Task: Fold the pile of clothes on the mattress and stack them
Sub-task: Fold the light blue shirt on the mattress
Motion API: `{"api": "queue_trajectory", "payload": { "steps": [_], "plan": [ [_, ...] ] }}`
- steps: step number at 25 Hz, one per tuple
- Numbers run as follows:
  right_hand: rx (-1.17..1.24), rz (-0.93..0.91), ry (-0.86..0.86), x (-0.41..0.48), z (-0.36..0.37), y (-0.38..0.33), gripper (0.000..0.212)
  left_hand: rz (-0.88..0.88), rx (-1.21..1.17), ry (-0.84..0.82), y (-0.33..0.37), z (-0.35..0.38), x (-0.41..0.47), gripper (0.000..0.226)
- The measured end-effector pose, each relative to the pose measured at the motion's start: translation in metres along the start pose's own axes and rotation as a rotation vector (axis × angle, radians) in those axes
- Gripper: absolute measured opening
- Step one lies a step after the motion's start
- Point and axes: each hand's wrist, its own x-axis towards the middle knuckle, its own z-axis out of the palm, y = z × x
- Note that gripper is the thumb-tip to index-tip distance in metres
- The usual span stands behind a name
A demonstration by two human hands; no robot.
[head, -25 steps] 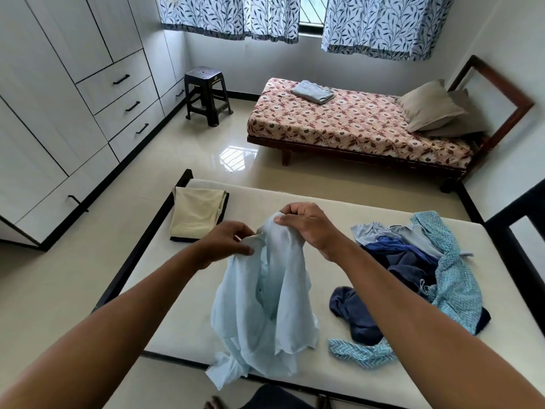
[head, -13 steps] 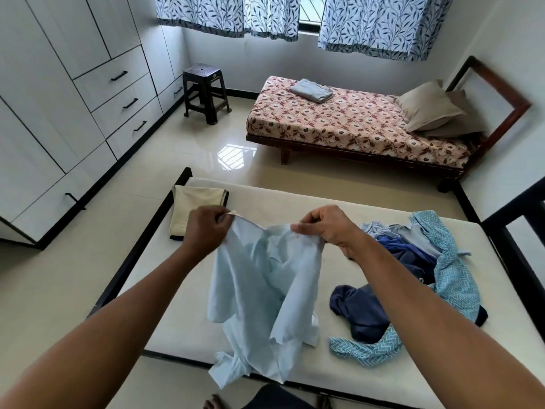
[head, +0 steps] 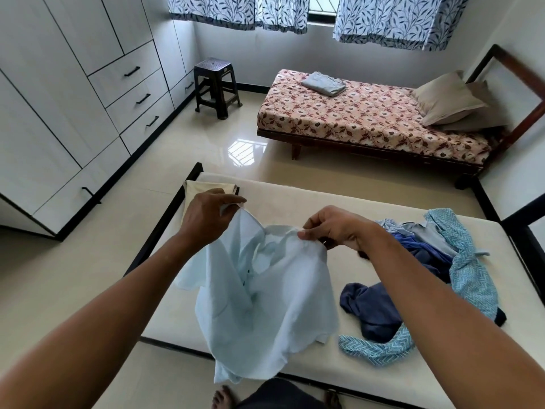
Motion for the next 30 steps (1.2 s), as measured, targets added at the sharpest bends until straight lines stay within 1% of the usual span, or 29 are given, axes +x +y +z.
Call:
{"api": "queue_trajectory", "payload": {
  "steps": [2,7,9,10,14,16,18,20,23,26,28,30],
  "plan": [
    [0.0,0.025,-0.05,0.0,0.005,0.001,0.018,-0.048,-0.011,0.005,-0.005,0.0,0.0,0.015],
    [0.021,0.052,-0.175,0.002,0.029,0.0,0.027,-0.106,-0.007,-0.087,-0.003,0.008,-0.002,0.013],
    [0.038,0.048,-0.234,0.002,0.037,-0.001,0.026,-0.119,-0.02,-0.112,0.0,0.009,-0.004,0.014],
    [0.099,0.054,-0.24,0.003,0.041,0.0,0.022,-0.131,-0.032,-0.122,0.002,0.01,-0.005,0.014],
    [0.573,0.108,-0.227,0.004,0.062,0.002,0.015,-0.192,-0.094,-0.105,0.013,0.015,-0.013,0.011],
    [0.719,0.128,-0.228,0.001,0.075,0.001,0.002,-0.234,-0.123,-0.097,0.02,0.017,-0.016,0.01],
    [0.812,0.153,-0.177,0.001,0.086,-0.002,0.008,-0.277,-0.147,-0.089,0.024,0.017,-0.019,0.009],
    [0.869,0.129,-0.074,0.0,0.094,-0.006,0.007,-0.323,-0.169,-0.098,0.027,0.016,-0.022,0.009],
    [0.807,0.062,0.069,0.0,0.1,-0.011,0.008,-0.383,-0.208,-0.133,0.031,0.015,-0.03,0.008],
    [0.712,-0.014,0.102,-0.001,0.104,-0.016,0.017,-0.408,-0.274,-0.162,0.034,0.012,-0.04,0.004],
    [0.706,-0.057,0.115,-0.002,0.106,-0.02,0.015,-0.416,-0.327,-0.19,0.04,0.011,-0.043,0.002],
    [0.703,-0.085,0.124,-0.002,0.108,-0.022,0.016,-0.476,-0.402,-0.191,0.043,0.011,-0.045,0.002]
  ]
}}
